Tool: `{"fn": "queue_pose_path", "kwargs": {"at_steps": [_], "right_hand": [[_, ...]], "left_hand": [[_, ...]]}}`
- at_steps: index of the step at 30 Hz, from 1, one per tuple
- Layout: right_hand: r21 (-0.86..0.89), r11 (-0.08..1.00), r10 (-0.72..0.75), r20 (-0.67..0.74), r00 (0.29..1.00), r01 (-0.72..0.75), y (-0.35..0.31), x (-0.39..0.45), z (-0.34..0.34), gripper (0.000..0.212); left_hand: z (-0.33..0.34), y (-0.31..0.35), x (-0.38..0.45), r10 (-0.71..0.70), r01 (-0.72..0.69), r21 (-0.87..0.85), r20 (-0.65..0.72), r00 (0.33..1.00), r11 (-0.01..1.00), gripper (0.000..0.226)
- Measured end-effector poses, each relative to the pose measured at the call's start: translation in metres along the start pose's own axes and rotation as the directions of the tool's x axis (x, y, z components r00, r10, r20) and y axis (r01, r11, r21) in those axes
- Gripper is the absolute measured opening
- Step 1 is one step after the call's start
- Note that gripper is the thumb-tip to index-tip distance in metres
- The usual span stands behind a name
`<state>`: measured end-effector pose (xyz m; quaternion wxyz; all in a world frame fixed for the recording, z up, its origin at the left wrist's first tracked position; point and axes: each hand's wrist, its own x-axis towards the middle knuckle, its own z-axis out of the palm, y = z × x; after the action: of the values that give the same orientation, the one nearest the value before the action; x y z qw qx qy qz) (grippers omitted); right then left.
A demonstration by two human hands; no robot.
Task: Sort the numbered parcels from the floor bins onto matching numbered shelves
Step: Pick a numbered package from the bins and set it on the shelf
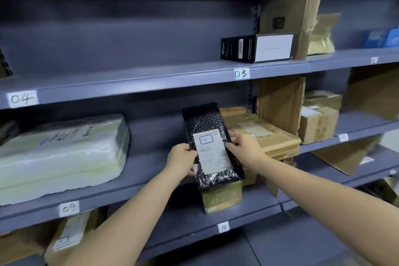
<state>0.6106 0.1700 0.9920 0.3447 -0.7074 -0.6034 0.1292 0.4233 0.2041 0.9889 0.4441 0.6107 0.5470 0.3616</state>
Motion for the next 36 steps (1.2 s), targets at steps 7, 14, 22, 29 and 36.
{"fn": "queue_pose_path", "kwargs": {"at_steps": [7,14,22,29,36], "right_hand": [[0.076,0.987,0.144,0.014,0.989,-0.145,0.052,0.070,-0.050,0.036],[0.021,0.977,0.207,0.089,0.974,-0.210,0.082,0.129,-0.059,0.035],[-0.097,0.962,0.267,0.168,0.949,-0.254,0.095,0.174,-0.044,0.010],[-0.217,0.947,0.277,0.177,0.945,-0.237,0.102,0.197,-0.032,0.032],[-0.323,0.933,0.232,0.202,0.951,-0.159,0.115,0.210,-0.025,0.038]], "left_hand": [[0.082,0.041,0.056,-0.033,0.035,0.026,-0.077,0.996,0.999,0.023],[0.117,0.056,0.108,0.021,0.045,0.429,-0.148,0.989,0.902,0.033],[0.127,0.048,0.153,0.002,0.042,0.576,-0.075,0.997,0.816,0.039],[0.129,0.036,0.178,-0.027,-0.001,0.553,0.041,0.999,0.833,0.046],[0.129,0.034,0.198,-0.016,-0.024,0.507,0.073,0.997,0.861,0.047]]}}
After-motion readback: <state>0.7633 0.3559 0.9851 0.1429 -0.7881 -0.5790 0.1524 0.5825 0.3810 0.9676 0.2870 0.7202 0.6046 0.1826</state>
